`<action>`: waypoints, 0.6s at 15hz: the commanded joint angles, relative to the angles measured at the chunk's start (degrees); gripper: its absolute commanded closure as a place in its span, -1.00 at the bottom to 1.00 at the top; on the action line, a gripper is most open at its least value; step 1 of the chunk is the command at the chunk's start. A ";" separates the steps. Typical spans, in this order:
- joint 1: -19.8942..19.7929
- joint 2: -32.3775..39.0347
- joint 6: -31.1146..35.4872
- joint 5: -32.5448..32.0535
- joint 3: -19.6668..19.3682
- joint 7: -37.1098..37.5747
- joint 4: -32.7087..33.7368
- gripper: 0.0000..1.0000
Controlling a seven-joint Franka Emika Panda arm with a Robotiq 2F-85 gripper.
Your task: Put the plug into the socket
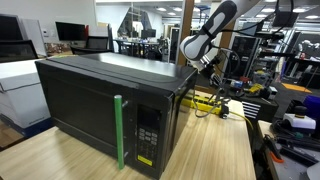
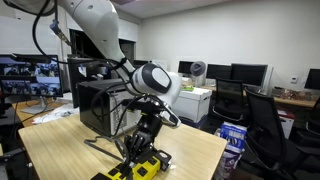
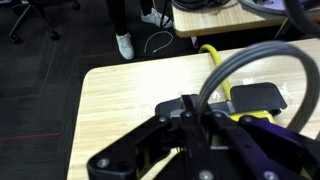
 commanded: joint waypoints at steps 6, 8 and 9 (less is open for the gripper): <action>0.86 2.36 4.81 1.22 0.71 0.45 -1.88 -0.46; 1.49 0.39 5.26 1.01 0.68 0.91 -2.46 -0.72; 1.83 -0.72 5.35 0.88 0.63 1.21 -2.66 -0.87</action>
